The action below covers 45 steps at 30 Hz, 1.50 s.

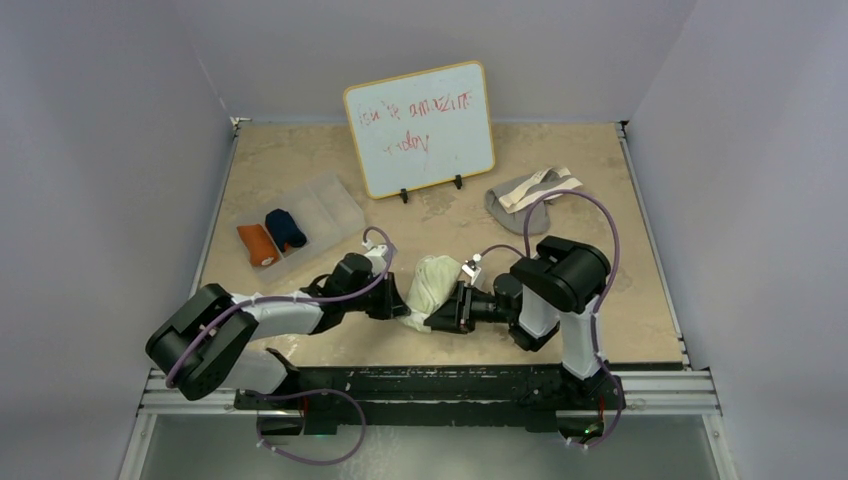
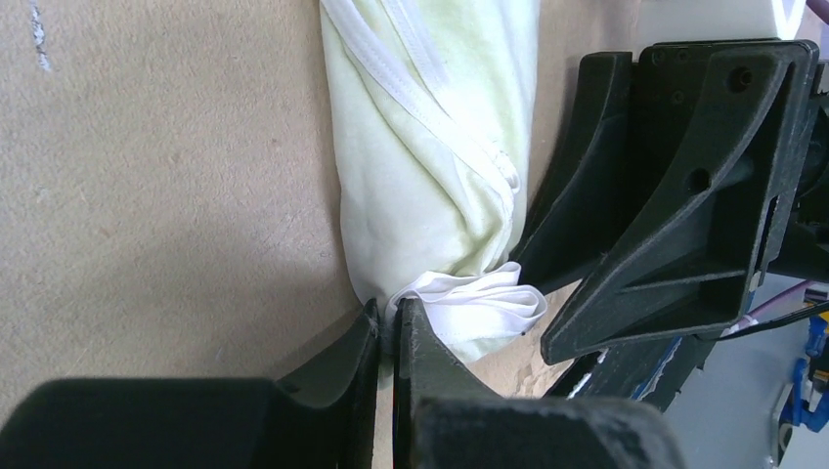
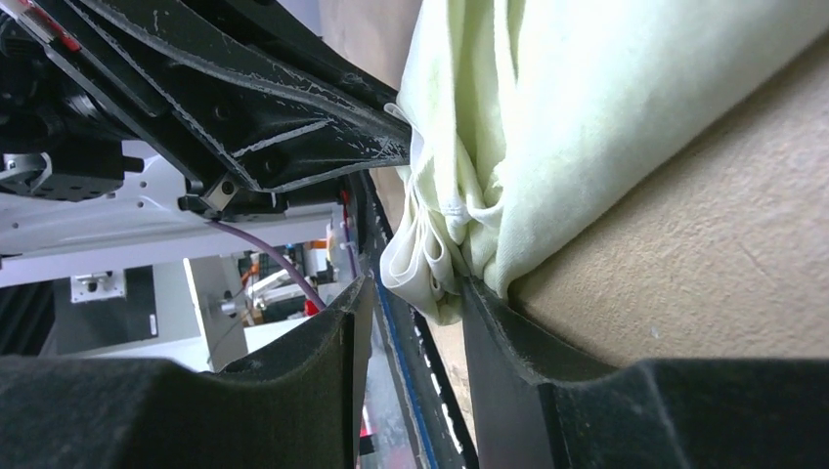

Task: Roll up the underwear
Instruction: Roll the underwear to the center of the board.

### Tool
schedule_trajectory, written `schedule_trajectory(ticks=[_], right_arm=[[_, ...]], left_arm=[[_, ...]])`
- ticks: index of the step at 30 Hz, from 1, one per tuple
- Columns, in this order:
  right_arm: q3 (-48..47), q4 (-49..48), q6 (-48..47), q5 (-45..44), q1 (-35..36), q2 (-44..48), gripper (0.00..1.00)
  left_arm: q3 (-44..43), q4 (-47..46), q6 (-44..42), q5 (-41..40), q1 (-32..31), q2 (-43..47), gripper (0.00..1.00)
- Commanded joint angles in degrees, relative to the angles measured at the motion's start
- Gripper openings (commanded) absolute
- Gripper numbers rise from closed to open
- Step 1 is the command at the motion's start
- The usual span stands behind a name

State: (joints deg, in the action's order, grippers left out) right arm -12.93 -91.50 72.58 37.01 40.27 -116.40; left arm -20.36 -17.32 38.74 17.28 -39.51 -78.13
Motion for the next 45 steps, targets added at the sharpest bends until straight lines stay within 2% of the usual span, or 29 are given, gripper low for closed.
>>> schedule_trajectory(ticks=[1,4,7,11,15,20,26,28,29,30,35,38,41,43,45], right_arm=[[0.8,5.2,-5.2,-1.8,0.1,1.3,0.43],[0.8,5.6,-6.8,-1.6,0.1,2.1,0.46],[0.2,10.7,-10.4,-1.9,0.0,5.2,0.49],[-1.7,24.4,-17.2,-3.6,0.0,14.0,0.55],[-5.8,42.6,-25.3,-6.3,0.1,23.0,0.65],[-11.1,57.4,-32.9,-7.4,0.0,27.6,0.69],[-15.8,70.5,-43.8,-13.3,0.0,34.8,0.74],[-18.2,74.0,-46.5,-16.6,0.0,37.2,0.82],[-18.9,74.5,-47.5,-18.2,-0.1,38.4,0.86],[-19.4,74.3,-47.8,-19.4,-0.1,39.3,0.97],[-24.5,75.4,-49.6,-19.2,-1.7,39.1,0.99],[-24.4,70.4,-55.3,-16.6,-1.8,38.4,0.96],[-16.5,50.7,-62.4,-4.5,-0.9,40.2,0.91],[-12.4,40.4,-68.1,-2.8,1.5,40.9,0.82],[-14.0,47.1,-80.7,-8.9,7.2,41.5,0.81]], left_arm=[[-1.8,-0.2,-0.9,1.5,-0.4,-1.0,0.00],[-2.3,0.3,-1.1,2.2,-0.6,-0.8,0.00],[-2.7,1.9,-1.1,1.3,-0.5,0.0,0.00],[-2.5,5.3,-0.7,-2.2,-0.5,1.8,0.00],[-1.3,6.8,-0.3,-4.3,-0.5,3.9,0.00],[-1.2,8.8,-0.1,-5.7,-0.5,6.3,0.00],[-1.6,15.1,1.4,-9.2,-0.5,10.8,0.00],[-1.5,17.1,2.8,-10.1,-0.5,12.1,0.00],[-1.1,18.7,3.4,-10.2,-0.5,12.7,0.00],[-0.6,19.5,3.9,-10.1,-0.6,13.5,0.00],[2.0,21.4,5.0,-9.5,-0.5,17.2,0.00],[2.2,23.8,5.4,-9.9,-0.5,18.8,0.00],[2.1,26.1,6.3,-10.5,-0.5,19.7,0.00],[1.6,27.5,6.7,-10.7,-0.6,19.6,0.00],[1.1,28.4,7.0,-10.7,-0.5,19.2,0.00]])
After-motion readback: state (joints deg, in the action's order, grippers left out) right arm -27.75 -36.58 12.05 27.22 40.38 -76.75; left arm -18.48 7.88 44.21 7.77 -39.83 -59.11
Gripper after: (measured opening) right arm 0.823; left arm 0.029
